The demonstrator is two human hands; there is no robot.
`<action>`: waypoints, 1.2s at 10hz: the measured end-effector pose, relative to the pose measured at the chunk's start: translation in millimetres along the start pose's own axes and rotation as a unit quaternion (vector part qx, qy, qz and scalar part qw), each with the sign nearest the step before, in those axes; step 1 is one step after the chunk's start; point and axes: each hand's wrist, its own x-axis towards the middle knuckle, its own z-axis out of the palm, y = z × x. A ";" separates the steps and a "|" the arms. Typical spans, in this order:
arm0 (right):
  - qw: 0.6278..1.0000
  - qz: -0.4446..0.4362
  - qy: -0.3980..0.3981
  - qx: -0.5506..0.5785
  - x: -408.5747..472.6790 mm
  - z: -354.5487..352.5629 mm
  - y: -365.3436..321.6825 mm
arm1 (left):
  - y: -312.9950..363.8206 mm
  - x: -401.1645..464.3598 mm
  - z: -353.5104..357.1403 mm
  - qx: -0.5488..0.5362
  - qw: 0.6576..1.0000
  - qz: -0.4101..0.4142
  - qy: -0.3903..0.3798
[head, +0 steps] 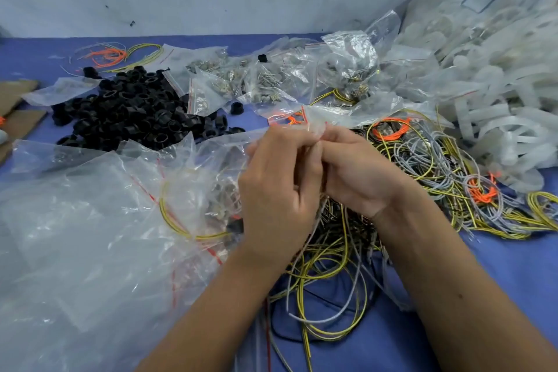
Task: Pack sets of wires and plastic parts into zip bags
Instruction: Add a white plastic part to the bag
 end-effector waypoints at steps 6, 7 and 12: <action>0.577 0.015 0.577 -0.578 -25.2 -136.3 -40.2 | -44.9 63.2 80.5 0.239 0.859 -0.289 -0.348; 0.582 0.050 0.548 -0.598 -20.0 -138.0 -35.0 | -55.9 62.0 85.5 0.258 0.831 -0.298 -0.391; 0.581 -0.147 0.650 -0.468 -28.9 -139.2 -38.4 | -47.4 25.6 38.5 -0.028 0.920 -0.331 -0.209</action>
